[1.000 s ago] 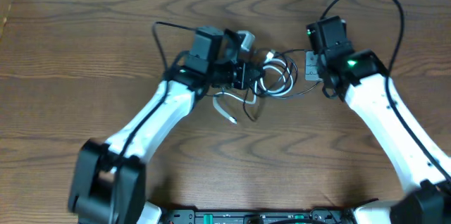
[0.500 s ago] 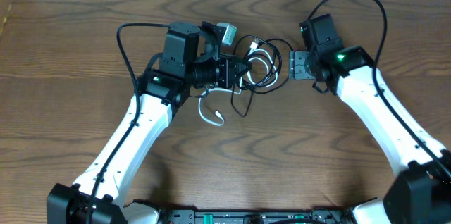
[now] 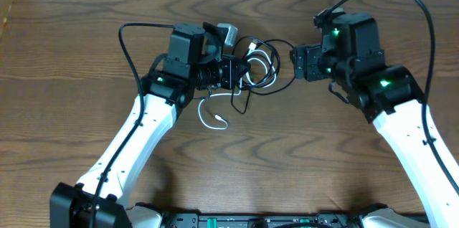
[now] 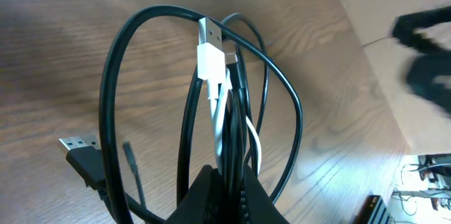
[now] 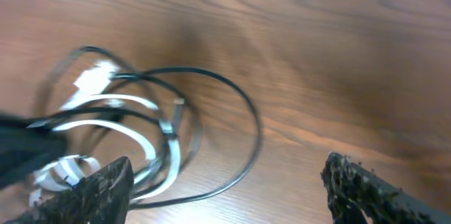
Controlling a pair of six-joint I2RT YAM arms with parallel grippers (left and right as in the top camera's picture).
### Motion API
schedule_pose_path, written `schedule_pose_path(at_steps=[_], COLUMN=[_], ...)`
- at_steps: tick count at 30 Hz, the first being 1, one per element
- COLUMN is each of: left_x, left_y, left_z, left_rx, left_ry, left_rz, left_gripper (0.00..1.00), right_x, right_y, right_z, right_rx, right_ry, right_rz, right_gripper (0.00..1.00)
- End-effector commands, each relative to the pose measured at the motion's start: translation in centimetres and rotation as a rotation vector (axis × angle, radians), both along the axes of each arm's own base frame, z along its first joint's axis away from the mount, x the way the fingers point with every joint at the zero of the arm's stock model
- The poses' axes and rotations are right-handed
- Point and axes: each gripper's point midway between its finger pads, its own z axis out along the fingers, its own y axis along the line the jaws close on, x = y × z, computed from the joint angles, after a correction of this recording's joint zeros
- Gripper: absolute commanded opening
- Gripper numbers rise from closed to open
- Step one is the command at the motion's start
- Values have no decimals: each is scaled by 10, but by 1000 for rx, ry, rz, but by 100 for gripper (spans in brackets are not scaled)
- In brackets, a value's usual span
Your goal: Untangle cables
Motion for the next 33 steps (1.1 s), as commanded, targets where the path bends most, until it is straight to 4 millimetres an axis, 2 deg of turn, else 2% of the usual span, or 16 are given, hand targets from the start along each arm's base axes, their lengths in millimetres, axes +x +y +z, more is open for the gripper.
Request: schedule_pose_path(at_steps=[1,11,14,18,20,22,23,27,30,33], left_x=[1,-2,-2,-2,-2,-2,-2,-1,-1,0], left_y=[1,-3,-3,-3,-3,-4,-4,-6,-6,-5], left_z=[-4,-2,-2,-1,0,1,1,4,5,5], left_rx=[11,-8,-8,-9,-12,-20,-22,-39,-42,-41], left_ry=[-11,-4,-5,-8,-11,-10,-9,-5,-6,-7], left_rz=[-11,-33,-33,-33,-35,-39,-37,-32,-29,-25], left_gripper=[8,8,8,8,8,7,8,7,6,7], right_x=[-8,3,4,2,4,8,8,10,7,6], right_y=[24,45,51,60,59,47,43,21,13,-3], right_z=[-1,-55,-62,-61,-61,-66,-68,-86,-103,-112], right_rx=[62,50,49,47,26,-25,-45,-152,-190,-231], right_ry=[25,168,180,170,155,150,151,175,208,220], right_rz=[113,118,129,150,132,75,59,-20,-46,-127], right_gripper=[81,75,74,73,52,15,1,1,1,1])
